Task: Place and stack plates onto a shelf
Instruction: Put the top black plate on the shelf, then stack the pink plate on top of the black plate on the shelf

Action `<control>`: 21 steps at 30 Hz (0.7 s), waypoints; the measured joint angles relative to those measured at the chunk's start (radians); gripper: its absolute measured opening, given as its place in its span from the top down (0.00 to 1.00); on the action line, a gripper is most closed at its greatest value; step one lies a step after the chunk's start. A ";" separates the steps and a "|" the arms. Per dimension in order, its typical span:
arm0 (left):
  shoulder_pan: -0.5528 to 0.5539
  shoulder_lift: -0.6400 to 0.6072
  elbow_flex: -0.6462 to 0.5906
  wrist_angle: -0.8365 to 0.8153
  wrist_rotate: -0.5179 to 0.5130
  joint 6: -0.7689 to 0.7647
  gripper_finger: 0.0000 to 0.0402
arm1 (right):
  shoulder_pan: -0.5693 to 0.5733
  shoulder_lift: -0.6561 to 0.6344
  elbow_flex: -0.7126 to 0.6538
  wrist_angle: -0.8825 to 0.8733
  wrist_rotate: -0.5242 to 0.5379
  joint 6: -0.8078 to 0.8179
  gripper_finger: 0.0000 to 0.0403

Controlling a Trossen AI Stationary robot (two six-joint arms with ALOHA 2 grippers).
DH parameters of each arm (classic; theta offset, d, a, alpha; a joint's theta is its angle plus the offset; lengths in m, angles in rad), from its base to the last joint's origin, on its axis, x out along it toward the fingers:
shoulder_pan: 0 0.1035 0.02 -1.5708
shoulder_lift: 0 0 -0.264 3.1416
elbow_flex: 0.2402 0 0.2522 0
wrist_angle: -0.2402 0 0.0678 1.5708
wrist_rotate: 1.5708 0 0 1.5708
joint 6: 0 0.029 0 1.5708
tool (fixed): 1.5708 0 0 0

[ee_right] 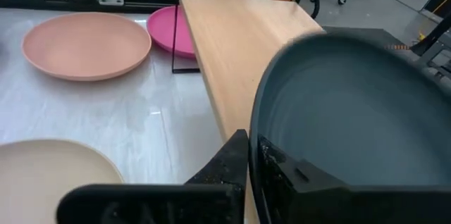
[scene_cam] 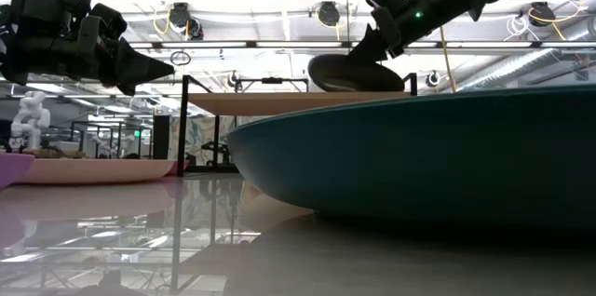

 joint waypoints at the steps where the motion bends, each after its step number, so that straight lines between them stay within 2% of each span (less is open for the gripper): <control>1: 0.000 0.000 0.000 0.000 0.000 0.000 0.95 | 0.000 0.000 0.000 0.001 0.000 0.000 0.95; 7: 0.000 0.000 0.000 0.000 0.000 0.000 0.95 | 0.000 0.000 0.000 0.010 -0.003 -0.001 0.95; 14: 0.000 0.000 0.000 0.000 0.000 0.000 0.95 | 0.009 -0.008 0.000 0.018 -0.086 -0.007 0.95; 21: 0.000 0.000 0.000 0.000 0.000 0.000 0.95 | 0.040 -0.146 -0.002 -0.012 -0.074 -0.024 0.95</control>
